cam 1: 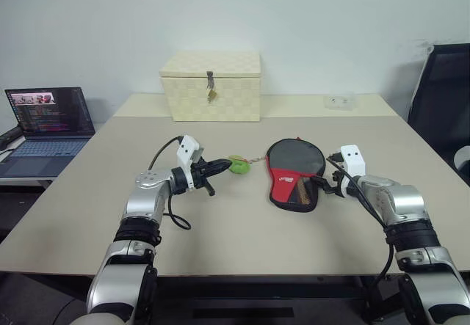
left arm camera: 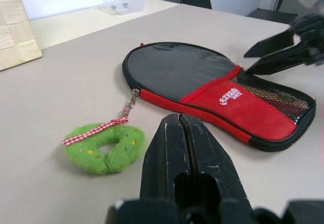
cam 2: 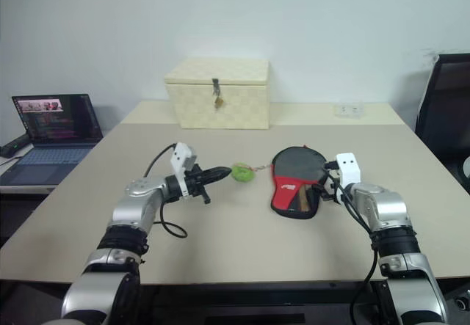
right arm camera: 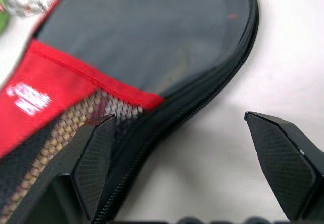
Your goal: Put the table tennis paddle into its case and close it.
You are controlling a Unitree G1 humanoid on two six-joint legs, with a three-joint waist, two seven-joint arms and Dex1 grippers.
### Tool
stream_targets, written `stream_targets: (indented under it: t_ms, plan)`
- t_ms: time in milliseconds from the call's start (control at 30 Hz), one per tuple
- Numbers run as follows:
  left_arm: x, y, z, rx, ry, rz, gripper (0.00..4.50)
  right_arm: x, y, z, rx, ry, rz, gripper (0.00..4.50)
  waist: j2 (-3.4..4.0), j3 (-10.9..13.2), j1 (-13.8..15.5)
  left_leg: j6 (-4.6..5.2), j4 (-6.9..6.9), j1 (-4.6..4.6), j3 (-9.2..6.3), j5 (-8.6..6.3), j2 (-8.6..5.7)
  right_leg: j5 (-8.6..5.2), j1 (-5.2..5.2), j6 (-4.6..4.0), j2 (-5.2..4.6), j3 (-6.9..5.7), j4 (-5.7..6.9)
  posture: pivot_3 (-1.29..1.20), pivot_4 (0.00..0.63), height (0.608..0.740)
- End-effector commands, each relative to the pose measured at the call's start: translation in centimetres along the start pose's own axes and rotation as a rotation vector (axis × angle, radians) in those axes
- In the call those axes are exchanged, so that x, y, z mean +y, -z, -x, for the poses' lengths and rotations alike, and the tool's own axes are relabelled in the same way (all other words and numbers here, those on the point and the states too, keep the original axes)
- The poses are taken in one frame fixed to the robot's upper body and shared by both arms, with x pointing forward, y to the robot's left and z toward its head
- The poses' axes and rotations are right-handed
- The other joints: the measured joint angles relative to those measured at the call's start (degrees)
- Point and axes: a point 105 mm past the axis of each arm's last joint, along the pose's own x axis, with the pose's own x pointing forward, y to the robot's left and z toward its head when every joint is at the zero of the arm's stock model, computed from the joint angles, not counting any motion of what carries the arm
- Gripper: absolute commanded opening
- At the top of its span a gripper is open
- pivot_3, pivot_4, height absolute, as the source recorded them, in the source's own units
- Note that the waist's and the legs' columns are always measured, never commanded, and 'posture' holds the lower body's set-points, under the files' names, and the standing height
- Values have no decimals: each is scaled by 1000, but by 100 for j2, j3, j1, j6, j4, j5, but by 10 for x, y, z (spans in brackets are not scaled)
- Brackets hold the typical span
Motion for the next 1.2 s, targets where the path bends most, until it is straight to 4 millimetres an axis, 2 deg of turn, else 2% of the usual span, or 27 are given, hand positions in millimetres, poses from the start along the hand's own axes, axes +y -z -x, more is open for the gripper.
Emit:
stream_targets:
  t_ms: [33, 367, 633, 767, 833, 967, 1200]
  plan:
    - [1, -20, 2, -38, -10, -49, 19, 2, -8, -4, -10, -18, 31, 4460, 0, 0, 2, 0, 0, 0, 0, 0, 0, 0, 0, 0, 0, 0, 1, 0, 150, 740]
    - [0, -26, 2, -38, -18, -62, 19, 25, 8, -18, 85, -129, 22, 4460, 1, -1, -68, 0, 1, 6, 3, 0, 3, 1, 2, -1, 2, 3, 5, 0, 150, 740]
    - [0, -26, 3, -33, -15, -64, 0, 42, 16, -28, 137, -203, -33, 1887, -2, -5, -124, 0, 0, 35, 11, 0, 7, 1, 18, -2, 5, 13, 15, 0, 150, 740]
    - [-4, -23, 8, -18, 9, -51, 0, 58, 8, -29, 114, -299, -87, 661, -2, -5, -165, 0, -1, 66, 11, -1, 9, 1, 48, -2, 9, 15, 16, 0, 150, 740]
    - [-12, -24, 9, -20, 55, -40, 0, 72, -1, -27, 94, -370, -91, 153, -2, -4, -183, 1, -1, 68, 9, -1, 10, 1, 51, -2, 10, 14, 16, 0, 150, 740]
    - [-44, -25, 21, -8, 235, 12, 0, 100, -17, -18, 74, -493, -96, 38, -1, -4, -277, 1, -9, 59, 4, -1, 15, 1, 42, -2, 10, 17, 7, 0, 150, 740]
    - [-79, -13, 58, 86, 384, 96, 0, 137, -14, 3, 84, -580, -88, 38, 1, -2, -255, 0, -37, 48, -7, -1, 30, -5, 7, -13, 5, 27, 9, 0, 150, 740]
